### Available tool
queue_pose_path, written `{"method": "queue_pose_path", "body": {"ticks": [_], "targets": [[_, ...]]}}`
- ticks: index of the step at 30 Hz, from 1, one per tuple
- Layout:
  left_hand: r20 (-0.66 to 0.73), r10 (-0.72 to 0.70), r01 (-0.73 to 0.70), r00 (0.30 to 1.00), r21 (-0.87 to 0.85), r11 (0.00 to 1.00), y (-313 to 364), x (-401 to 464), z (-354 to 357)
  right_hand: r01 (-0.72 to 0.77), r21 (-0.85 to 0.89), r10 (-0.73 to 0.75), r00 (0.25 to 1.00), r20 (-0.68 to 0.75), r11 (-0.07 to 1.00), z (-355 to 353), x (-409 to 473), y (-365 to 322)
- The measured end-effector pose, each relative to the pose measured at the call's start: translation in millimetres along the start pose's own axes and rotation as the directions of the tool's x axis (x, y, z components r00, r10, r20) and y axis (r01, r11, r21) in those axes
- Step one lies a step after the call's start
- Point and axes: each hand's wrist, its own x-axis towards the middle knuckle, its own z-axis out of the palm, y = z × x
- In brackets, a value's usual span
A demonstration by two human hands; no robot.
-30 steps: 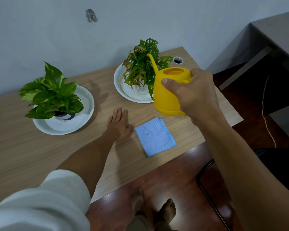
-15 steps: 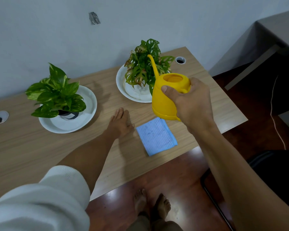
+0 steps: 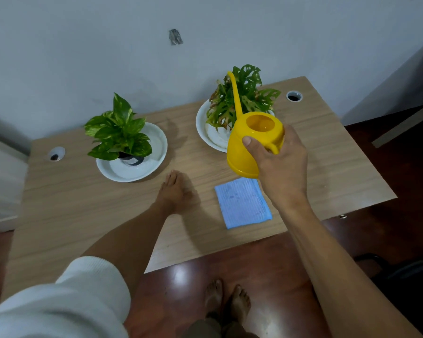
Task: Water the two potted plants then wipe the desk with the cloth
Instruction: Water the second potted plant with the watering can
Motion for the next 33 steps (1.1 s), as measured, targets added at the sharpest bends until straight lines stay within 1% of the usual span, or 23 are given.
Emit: {"method": "queue_pose_path", "body": {"ticks": [2,6,11,15,24,27,31,33], "targets": [[-0.013,-0.06,0.06,0.998,0.003,0.998,-6,-11,-4,0.032,0.008,-0.032,0.999,0.038,0.999,4,0,-4],[-0.042,-0.085,0.082,0.995,-0.064,0.995,-32,-30,-7,0.075,0.015,-0.077,0.987,0.139,0.997,22,-4,-16],[-0.08,-0.194,0.185,0.978,-0.108,0.977,-65,-52,-17,0.099,0.023,-0.102,0.959,0.266,0.995,58,-20,-32],[-0.072,-0.25,0.241,0.965,-0.12,0.963,-101,-61,-21,0.113,0.013,-0.112,0.945,0.306,0.993,90,-39,-42],[-0.114,-0.282,0.264,0.953,-0.148,0.953,-146,-73,-17,0.112,-0.056,-0.078,0.903,0.423,0.992,140,-64,-51],[-0.108,-0.279,0.263,0.954,-0.141,0.954,-151,-77,-11,0.125,-0.103,-0.068,0.896,0.438,0.987,147,-68,-54],[-0.143,-0.27,0.246,0.952,-0.163,0.956,-151,-79,-5,0.148,-0.168,-0.059,0.893,0.446,0.975,152,-67,-61],[-0.138,-0.268,0.243,0.954,-0.171,0.955,-151,-80,-4,0.162,-0.197,-0.057,0.889,0.455,0.967,154,-66,-65]]}}
